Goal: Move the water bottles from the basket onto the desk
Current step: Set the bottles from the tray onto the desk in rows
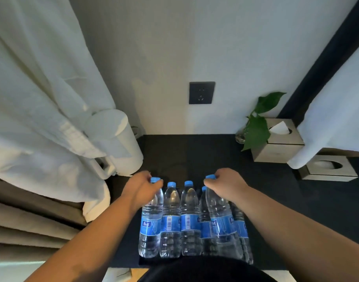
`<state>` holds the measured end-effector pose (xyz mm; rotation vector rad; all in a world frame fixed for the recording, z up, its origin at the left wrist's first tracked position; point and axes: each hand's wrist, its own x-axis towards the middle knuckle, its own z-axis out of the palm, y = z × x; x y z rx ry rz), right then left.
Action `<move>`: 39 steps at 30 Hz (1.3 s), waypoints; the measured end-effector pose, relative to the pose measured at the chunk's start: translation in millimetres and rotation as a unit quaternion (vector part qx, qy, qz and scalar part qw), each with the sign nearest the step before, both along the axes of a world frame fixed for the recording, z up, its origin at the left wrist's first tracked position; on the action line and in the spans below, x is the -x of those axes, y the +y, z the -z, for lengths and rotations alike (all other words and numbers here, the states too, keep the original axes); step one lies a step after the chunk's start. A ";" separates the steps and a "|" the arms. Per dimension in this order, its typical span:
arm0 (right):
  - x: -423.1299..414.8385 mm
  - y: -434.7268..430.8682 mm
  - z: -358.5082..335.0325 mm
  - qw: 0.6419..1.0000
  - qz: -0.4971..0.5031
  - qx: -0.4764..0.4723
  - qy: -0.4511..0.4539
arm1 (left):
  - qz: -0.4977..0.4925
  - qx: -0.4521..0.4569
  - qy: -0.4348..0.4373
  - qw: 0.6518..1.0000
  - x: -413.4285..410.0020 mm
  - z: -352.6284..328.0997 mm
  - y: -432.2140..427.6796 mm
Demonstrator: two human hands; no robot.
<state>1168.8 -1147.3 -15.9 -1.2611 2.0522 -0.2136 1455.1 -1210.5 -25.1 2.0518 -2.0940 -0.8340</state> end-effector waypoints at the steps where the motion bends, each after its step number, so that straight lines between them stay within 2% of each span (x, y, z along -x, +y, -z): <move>1: -0.9 -3.0 -8.0 1.000 -0.016 0.017 -0.008 | -0.001 0.010 -0.010 1.000 2.1 -8.9 2.0; 6: -2.2 -17.3 -43.6 0.990 -0.101 0.093 0.004 | -0.026 0.111 -0.104 0.988 13.6 -46.7 22.5; 11: -0.2 -23.2 -60.9 0.973 -0.159 0.170 -0.014 | -0.047 0.126 -0.167 0.977 19.9 -72.8 39.7; 22: -2.7 -38.7 -98.1 0.942 -0.262 0.186 0.097 | -0.033 0.180 -0.121 0.976 23.7 -100.5 28.1; 26: -1.8 -52.9 -105.5 0.934 -0.253 0.214 0.136 | -0.028 0.206 -0.088 0.974 28.6 -109.8 -2.7; 34: -25.5 -115.2 -114.4 0.932 -0.214 0.250 0.152 | 0.012 0.185 -0.059 0.981 57.5 -109.7 -94.4; 39: -39.4 -156.6 -111.2 0.937 -0.215 0.214 0.173 | 0.026 0.178 -0.024 0.983 76.5 -99.2 -136.8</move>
